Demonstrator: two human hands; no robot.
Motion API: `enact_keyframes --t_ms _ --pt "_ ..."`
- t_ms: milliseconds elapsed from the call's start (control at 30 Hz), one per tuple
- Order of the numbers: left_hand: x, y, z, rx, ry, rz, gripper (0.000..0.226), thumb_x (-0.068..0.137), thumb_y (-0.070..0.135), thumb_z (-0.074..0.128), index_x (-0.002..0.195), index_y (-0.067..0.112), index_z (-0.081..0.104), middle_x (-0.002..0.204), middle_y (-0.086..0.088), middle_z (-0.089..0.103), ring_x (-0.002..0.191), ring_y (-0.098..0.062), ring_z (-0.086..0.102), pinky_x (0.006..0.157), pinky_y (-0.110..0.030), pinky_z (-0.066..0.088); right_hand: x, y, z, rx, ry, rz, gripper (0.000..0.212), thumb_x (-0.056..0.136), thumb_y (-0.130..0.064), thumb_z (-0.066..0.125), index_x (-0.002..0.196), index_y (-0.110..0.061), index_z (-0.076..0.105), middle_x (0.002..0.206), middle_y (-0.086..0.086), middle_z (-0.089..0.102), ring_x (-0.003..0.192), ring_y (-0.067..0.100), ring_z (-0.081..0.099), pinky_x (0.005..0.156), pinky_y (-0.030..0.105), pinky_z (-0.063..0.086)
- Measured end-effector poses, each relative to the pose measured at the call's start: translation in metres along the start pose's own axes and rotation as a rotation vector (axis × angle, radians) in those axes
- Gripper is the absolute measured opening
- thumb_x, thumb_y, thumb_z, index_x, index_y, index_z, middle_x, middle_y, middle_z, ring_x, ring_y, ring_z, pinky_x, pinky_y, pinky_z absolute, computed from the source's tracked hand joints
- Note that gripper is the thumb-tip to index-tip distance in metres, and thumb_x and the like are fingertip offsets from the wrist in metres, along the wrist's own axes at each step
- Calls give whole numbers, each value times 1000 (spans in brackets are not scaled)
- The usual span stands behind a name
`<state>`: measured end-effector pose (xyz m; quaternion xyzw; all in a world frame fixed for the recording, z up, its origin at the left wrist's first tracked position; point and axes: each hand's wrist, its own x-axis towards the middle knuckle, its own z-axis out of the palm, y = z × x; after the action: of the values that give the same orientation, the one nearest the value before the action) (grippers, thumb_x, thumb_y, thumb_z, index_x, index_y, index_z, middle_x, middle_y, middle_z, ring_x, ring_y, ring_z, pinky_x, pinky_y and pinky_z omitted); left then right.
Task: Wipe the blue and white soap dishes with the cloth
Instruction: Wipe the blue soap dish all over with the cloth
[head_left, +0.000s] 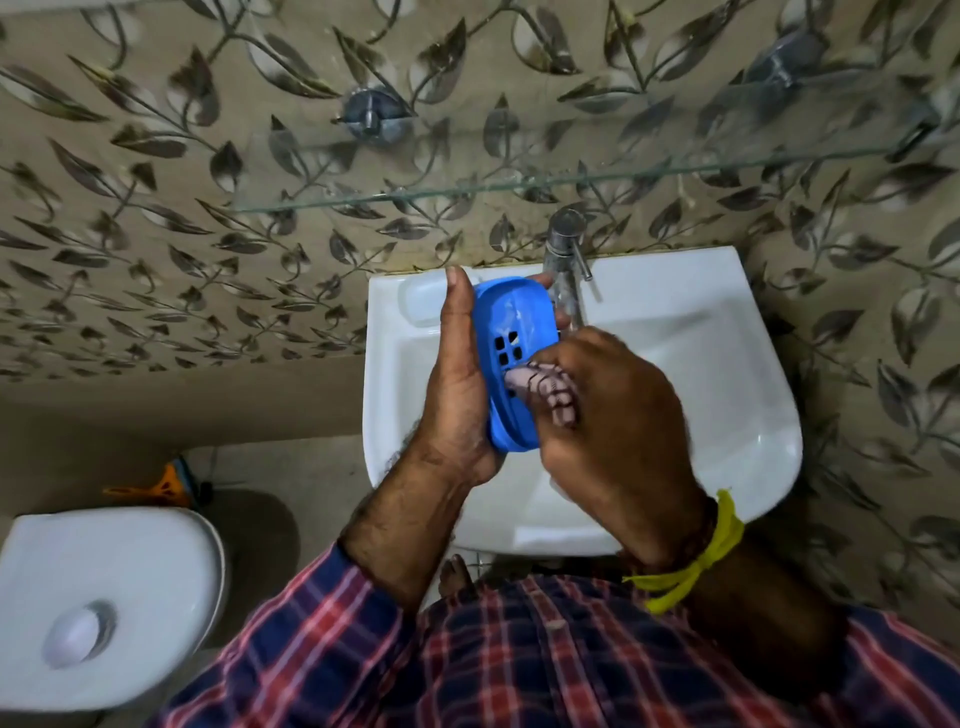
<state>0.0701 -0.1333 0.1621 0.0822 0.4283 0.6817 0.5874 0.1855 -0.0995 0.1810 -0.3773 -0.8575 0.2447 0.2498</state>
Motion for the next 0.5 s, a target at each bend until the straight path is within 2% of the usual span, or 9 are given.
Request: enact_keyframes --t_ms 67,233,367,500 --pt "-1 0 6 -8 -4 -14 89 86 80 42 139 11 61 101 -10 69 89 -24 69 89 -39 58 9 1 -3 -4 117 39 7 84 -19 66 89 -16 70 91 2 66 83 25 64 69 33 50" --pt "-1 2 2 -11 17 9 90 89 79 39 139 6 60 98 -10 71 90 -24 70 94 -40 58 6 -8 -2 -21 32 -82 14 80 -14 63 92 -10 69 98 7 68 85 30 66 67 40 55" --pt "-2 -1 6 5 12 11 83 86 79 42 128 14 69 107 -13 74 97 -26 73 91 -42 59 17 -2 -6 48 166 -5 7 84 -14 67 87 -8 69 90 8 67 79 29 64 67 39 52" --pt "-2 0 2 -20 14 55 78 89 77 41 124 14 70 96 -10 73 86 -22 73 88 -37 59 2 -15 2 17 27 -86 10 87 -22 63 91 -14 68 97 4 66 83 28 64 64 40 53"
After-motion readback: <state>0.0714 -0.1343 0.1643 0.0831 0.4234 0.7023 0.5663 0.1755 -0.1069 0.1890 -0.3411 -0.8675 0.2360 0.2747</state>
